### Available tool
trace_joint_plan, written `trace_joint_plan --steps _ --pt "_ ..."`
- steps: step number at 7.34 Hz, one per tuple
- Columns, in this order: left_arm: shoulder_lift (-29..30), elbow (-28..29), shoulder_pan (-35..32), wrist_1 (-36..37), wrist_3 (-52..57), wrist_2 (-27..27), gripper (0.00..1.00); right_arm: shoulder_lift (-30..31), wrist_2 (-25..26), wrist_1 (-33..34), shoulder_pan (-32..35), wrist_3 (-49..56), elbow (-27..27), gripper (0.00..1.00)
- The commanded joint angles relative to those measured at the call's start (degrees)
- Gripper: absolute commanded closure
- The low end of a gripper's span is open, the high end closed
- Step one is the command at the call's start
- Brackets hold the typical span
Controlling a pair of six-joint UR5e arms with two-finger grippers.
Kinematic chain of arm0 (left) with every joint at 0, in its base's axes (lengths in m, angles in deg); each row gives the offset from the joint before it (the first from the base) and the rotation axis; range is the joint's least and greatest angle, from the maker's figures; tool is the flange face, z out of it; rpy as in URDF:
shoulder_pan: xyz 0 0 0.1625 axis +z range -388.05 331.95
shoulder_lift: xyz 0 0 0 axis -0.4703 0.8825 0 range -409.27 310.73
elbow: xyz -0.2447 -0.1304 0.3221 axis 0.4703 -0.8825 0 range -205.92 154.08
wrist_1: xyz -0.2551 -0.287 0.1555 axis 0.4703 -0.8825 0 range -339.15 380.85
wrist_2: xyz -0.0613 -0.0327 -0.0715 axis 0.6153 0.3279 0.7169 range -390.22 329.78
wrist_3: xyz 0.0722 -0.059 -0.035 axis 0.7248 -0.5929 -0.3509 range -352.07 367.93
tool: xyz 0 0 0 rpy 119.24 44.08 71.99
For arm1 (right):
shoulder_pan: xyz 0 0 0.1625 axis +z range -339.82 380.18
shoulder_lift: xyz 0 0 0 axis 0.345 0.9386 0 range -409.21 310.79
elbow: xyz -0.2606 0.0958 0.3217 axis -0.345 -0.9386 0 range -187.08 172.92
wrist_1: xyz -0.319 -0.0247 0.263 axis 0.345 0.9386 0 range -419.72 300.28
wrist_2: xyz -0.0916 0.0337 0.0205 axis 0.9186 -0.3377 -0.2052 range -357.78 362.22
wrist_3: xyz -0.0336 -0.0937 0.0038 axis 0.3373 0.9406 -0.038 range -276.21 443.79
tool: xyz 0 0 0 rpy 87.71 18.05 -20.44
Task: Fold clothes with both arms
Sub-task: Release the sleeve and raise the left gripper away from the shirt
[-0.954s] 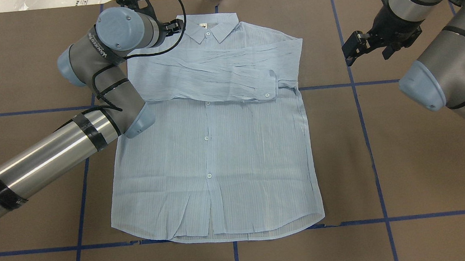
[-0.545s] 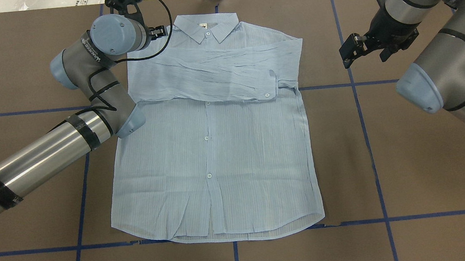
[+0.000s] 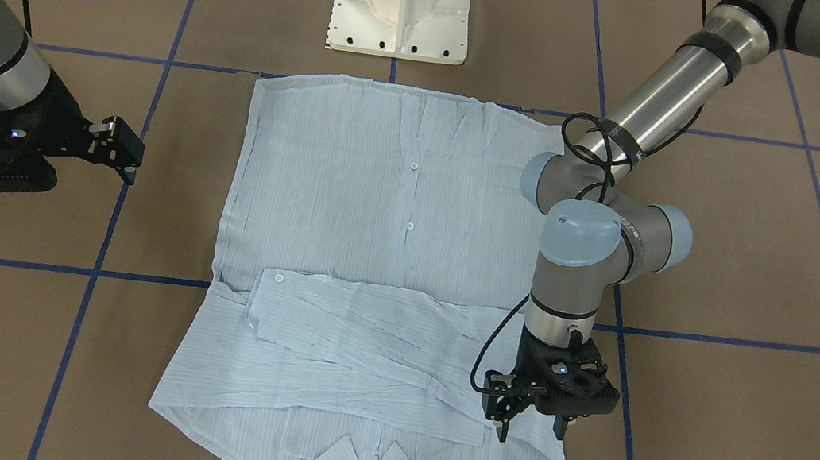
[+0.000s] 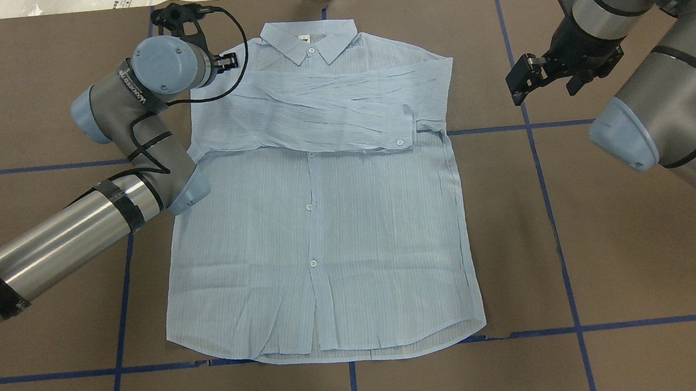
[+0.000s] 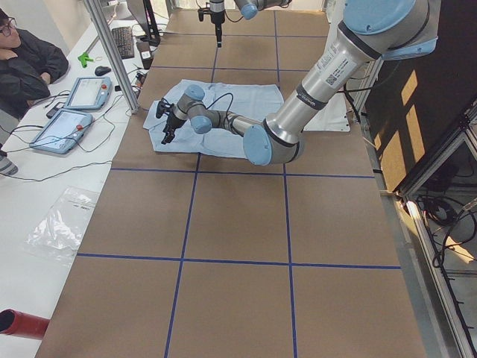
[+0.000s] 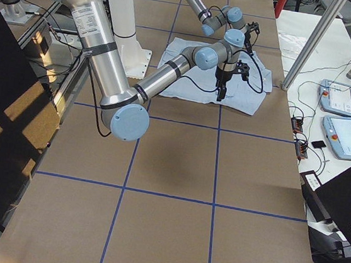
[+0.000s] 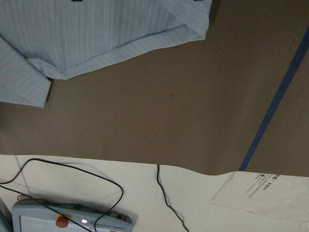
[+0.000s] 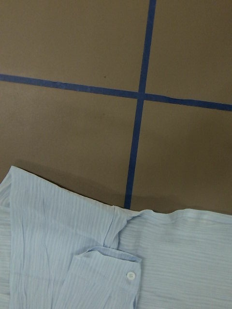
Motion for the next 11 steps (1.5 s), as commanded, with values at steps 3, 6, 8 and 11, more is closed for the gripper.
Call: trace_joint_plan --steps 3,6,8,11 --pt "-0.1 1.2 0.8 0.0 0.0 0.0 0.4 0.0 0.0 -0.1 0.0 0.0 0.0 0.0" --pt "-0.1 1.7 0.9 0.0 2.8 -0.1 0.84 0.0 0.0 0.0 0.0 0.0 0.0 0.0" --pt "-0.1 1.6 0.3 0.0 4.5 0.0 0.98 -0.1 0.0 -0.1 0.0 0.0 0.1 0.0" --pt "-2.2 1.0 -1.9 -0.1 6.2 0.0 1.0 -0.1 0.0 -0.1 0.0 -0.1 0.1 0.0"
